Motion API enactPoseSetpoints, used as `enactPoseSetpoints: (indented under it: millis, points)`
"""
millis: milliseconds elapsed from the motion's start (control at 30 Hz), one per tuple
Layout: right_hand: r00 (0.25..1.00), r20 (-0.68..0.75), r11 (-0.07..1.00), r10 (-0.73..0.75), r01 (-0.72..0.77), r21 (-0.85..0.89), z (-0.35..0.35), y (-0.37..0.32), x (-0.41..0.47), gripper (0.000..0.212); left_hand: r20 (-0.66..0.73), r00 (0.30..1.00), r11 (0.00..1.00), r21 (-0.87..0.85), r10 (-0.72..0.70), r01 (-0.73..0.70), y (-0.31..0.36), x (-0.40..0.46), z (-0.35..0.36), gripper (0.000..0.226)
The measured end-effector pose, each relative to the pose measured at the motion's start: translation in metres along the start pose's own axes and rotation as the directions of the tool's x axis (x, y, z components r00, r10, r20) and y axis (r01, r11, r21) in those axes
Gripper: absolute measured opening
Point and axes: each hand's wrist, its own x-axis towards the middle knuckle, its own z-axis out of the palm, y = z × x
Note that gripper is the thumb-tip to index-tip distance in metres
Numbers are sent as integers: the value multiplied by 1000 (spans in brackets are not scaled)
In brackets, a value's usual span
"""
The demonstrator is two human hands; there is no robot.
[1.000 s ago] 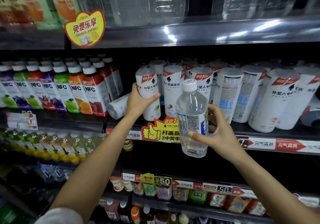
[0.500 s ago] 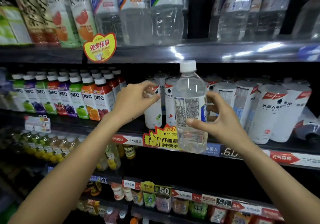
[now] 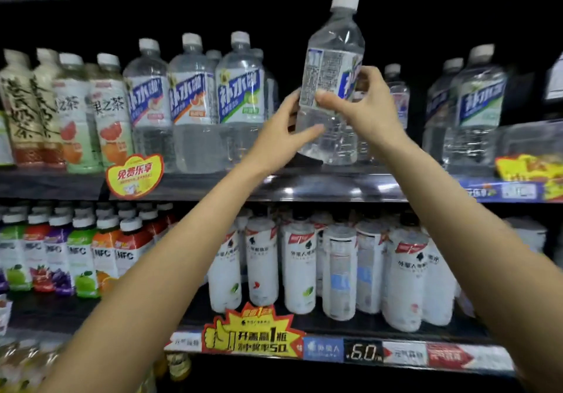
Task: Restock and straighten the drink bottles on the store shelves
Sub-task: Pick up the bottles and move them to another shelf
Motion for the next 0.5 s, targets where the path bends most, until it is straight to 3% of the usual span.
enactPoseSetpoints:
  millis: [200, 400, 500]
  points:
    - [996, 76, 993, 52, -43, -114, 4, 28, 22, 81, -14, 993, 993, 38, -115, 115, -17, 24, 22, 90]
    - [994, 95, 970, 49, -25, -241, 16, 45, 26, 83, -73, 990, 978, 161, -123, 133, -31, 24, 31, 90]
    - [992, 120, 932, 34, 12, -363, 15, 44, 27, 69, -100, 983, 961, 218, -154, 173, -29, 25, 31, 91]
